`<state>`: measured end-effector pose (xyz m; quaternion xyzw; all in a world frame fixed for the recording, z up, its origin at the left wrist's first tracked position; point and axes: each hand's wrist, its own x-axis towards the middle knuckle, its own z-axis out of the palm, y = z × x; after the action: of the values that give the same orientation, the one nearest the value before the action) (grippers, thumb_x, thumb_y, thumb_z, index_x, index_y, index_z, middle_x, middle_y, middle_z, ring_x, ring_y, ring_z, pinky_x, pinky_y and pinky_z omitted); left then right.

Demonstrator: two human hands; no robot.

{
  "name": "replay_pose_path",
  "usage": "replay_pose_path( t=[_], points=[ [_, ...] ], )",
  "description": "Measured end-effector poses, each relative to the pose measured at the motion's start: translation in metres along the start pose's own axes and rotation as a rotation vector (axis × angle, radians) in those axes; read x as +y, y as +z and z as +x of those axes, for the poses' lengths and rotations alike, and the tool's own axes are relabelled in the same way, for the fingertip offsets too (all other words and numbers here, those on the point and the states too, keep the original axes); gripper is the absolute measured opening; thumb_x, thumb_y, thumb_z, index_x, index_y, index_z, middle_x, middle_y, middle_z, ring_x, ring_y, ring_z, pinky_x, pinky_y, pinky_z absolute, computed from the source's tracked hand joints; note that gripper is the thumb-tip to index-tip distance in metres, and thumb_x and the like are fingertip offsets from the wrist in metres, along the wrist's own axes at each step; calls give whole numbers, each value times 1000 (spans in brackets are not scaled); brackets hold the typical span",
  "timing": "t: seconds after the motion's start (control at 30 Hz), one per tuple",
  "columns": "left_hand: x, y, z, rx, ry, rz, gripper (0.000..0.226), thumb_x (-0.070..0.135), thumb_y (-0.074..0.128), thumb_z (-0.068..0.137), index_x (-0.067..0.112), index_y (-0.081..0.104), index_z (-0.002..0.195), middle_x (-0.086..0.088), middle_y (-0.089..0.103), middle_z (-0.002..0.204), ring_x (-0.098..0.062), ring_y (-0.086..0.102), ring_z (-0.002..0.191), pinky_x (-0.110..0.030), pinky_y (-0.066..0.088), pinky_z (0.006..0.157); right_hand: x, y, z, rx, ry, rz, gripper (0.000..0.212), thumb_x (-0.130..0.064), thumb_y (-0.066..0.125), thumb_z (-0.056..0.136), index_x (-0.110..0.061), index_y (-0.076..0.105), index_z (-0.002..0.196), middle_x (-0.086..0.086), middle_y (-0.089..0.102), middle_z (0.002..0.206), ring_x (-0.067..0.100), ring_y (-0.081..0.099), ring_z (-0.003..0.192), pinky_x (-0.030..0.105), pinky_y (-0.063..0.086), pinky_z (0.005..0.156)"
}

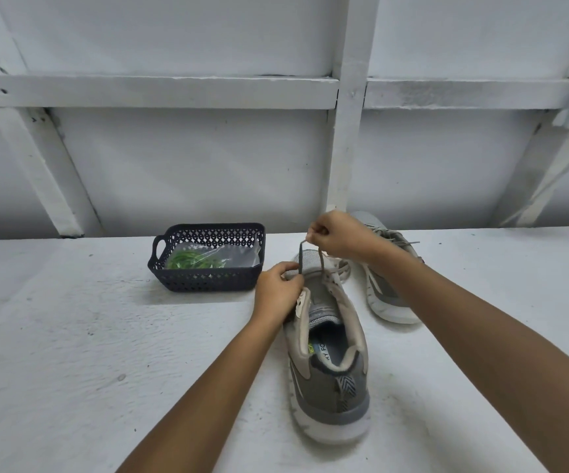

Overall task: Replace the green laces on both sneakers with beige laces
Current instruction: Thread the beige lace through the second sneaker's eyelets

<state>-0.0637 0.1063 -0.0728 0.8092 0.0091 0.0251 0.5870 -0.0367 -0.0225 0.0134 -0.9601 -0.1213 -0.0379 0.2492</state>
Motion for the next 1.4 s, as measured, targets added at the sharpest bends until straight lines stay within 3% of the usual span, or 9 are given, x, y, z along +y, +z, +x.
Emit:
replay_pose_path(
  t=[0.1, 0.2, 0.4, 0.5, 0.67, 0.8, 0.97, 1.17, 1.4],
  points=[
    [0, 3, 1, -32, -9, 36, 28, 12, 59, 84, 11, 68, 110, -8, 68, 106, -22, 63, 96, -22, 42, 73, -8, -13, 2, 76, -15, 85, 16, -15, 54, 93, -15, 58, 77, -7, 51, 62, 9, 48, 58, 24, 39, 62],
    [0, 6, 1, -50, -8, 90, 31, 14, 61, 80, 15, 66, 110, -7, 66, 108, -20, 59, 104, -26, 44, 83, -24, -30, 1, 162, -72, 175, 14, -15, 53, 94, -16, 58, 81, -8, 52, 63, 5, 46, 57, 23, 38, 57],
    [6, 4, -2, -91, 1, 146, 40, 31, 61, 70, 19, 65, 108, -7, 65, 107, -20, 61, 98, -26, 45, 78, -33, -36, -5, 158, -108, 228, 14, -15, 53, 95, -16, 58, 81, -7, 54, 60, 4, 50, 56, 20, 41, 58],
    [14, -1, 0, -67, 78, 136, 35, 31, 65, 84, 20, 59, 117, -7, 61, 102, -17, 60, 86, -24, 42, 67, -27, -32, -7, 142, -88, 325, 21, -12, 56, 93, -20, 57, 73, -1, 58, 56, 12, 54, 53, 28, 49, 64],
    [36, -19, 2, 52, 334, -40, 31, 29, 60, 91, 16, 62, 119, 0, 64, 108, -10, 60, 96, -20, 48, 81, -25, -32, -17, 96, -71, 516, 17, -5, 57, 91, -12, 59, 76, 9, 57, 63, 13, 54, 53, 14, 47, 52],
    [54, -26, -2, 59, 365, -67, 17, 24, 62, 90, 14, 74, 98, 2, 72, 87, 0, 61, 78, -10, 43, 70, -24, -31, -21, 86, -60, 668, 12, -3, 60, 89, -9, 59, 79, 7, 59, 64, 2, 56, 47, 12, 46, 50],
    [58, -26, -1, 51, 328, -210, 19, 16, 57, 93, 7, 73, 96, 19, 61, 60, 14, 55, 58, -1, 37, 57, -17, -27, -25, 97, -23, 964, 8, 3, 60, 87, -5, 59, 87, 10, 63, 77, 9, 67, 61, 19, 57, 66],
    [57, -27, 5, -35, 351, -183, 16, 21, 62, 90, 15, 73, 100, 9, 70, 84, 8, 60, 76, -8, 42, 70, -20, -25, -32, 262, -13, 754, 6, -7, 64, 87, -3, 68, 86, -1, 61, 69, -5, 55, 52, 10, 41, 50],
    [59, -25, 4, -79, 332, -271, 12, 22, 65, 86, 22, 71, 96, -10, 72, 91, -8, 62, 84, -22, 46, 78, -23, -22, -37, 257, 9, 837, 16, -2, 63, 87, 9, 67, 98, -14, 58, 46, -6, 48, 37, 5, 36, 45]
  ],
)
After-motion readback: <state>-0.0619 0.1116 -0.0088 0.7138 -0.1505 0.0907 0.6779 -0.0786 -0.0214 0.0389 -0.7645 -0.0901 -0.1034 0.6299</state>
